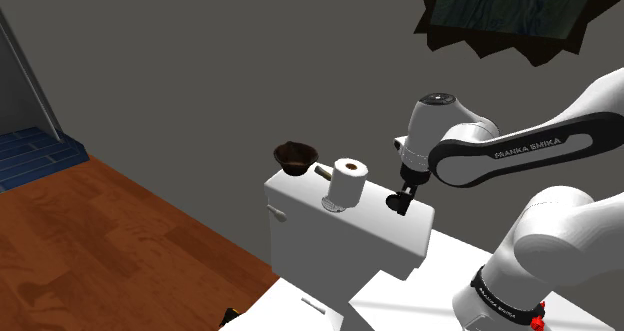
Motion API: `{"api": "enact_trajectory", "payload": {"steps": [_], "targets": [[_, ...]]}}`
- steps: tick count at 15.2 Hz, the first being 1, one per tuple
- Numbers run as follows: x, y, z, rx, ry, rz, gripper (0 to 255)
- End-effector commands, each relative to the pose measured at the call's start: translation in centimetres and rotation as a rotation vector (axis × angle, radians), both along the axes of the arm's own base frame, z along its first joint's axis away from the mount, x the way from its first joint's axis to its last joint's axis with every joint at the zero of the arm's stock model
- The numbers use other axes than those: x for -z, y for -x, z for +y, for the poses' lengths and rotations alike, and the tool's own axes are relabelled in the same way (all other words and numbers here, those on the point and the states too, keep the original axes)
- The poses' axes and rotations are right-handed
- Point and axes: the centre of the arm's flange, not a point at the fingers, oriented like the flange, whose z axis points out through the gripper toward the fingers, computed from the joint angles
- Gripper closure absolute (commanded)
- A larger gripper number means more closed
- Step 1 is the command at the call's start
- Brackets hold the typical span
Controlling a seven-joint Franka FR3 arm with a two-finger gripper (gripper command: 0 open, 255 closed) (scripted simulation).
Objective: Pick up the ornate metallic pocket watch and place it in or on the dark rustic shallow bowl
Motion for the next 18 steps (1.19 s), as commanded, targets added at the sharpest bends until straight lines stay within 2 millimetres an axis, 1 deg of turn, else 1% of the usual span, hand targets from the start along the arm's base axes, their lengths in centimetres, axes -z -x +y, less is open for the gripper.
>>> {"api": "enact_trajectory", "payload": {"steps": [1, 2, 11, 18], "targets": [[0.0, 0.0, 0.0, 0.000, 0.000, 0.000, 0], [0.0, 0.0, 0.0, 0.000, 0.000, 0.000, 255], [0.0, 0.0, 0.0, 0.000, 0.000, 0.000, 255], [-3.7, 0.0, 0.0, 0.000, 0.000, 0.000, 255]]}}
